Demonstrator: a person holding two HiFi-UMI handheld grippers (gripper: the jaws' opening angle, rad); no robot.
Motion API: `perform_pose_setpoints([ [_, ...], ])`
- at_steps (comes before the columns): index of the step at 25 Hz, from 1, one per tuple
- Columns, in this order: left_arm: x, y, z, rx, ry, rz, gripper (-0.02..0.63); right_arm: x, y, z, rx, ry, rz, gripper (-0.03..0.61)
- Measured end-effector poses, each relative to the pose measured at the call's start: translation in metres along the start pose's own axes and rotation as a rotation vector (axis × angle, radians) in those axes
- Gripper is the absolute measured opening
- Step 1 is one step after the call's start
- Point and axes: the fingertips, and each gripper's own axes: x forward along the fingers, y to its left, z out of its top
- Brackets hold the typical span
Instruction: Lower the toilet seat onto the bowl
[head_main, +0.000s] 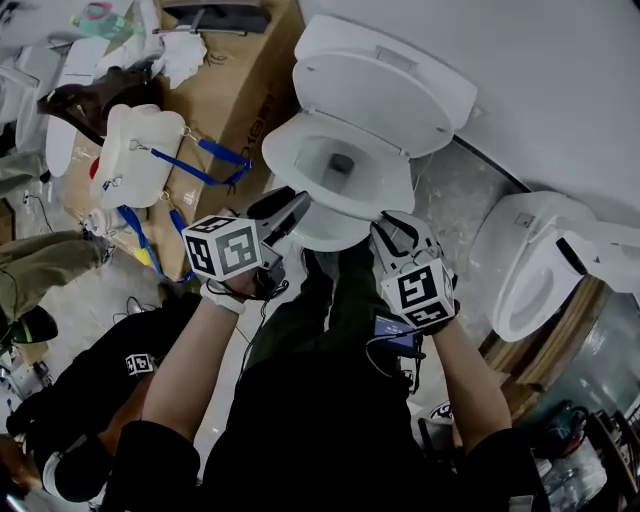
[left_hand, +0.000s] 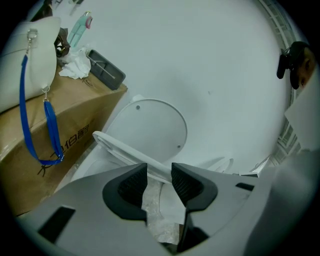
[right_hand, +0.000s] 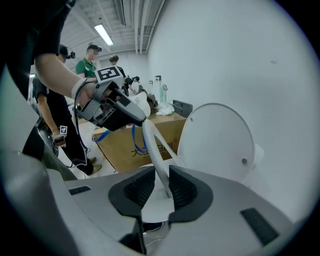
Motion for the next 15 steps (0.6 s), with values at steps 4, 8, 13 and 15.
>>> perform_pose_setpoints([
  [4,-0.004,0.006,-0.01,-0.011,0.004,0.002,0.16,0.002,0.011,-0.007,0.016,0.019,-0.003,0.101],
  [8,-0.009,0.012,-0.021,-0.046,0.023,-0.002,0.161,0.005,0.023,-0.013,0.02,0.06,0.009,0.101],
  [13,-0.012,0.022,-0.035,-0.12,0.047,-0.002,0.161,0.008,0.038,-0.023,0.021,0.048,0.043,0.106],
  [15,-0.012,0.024,-0.039,-0.125,0.056,-0.009,0.161,0.005,0.041,-0.023,0.058,0.028,0.049,0.106],
])
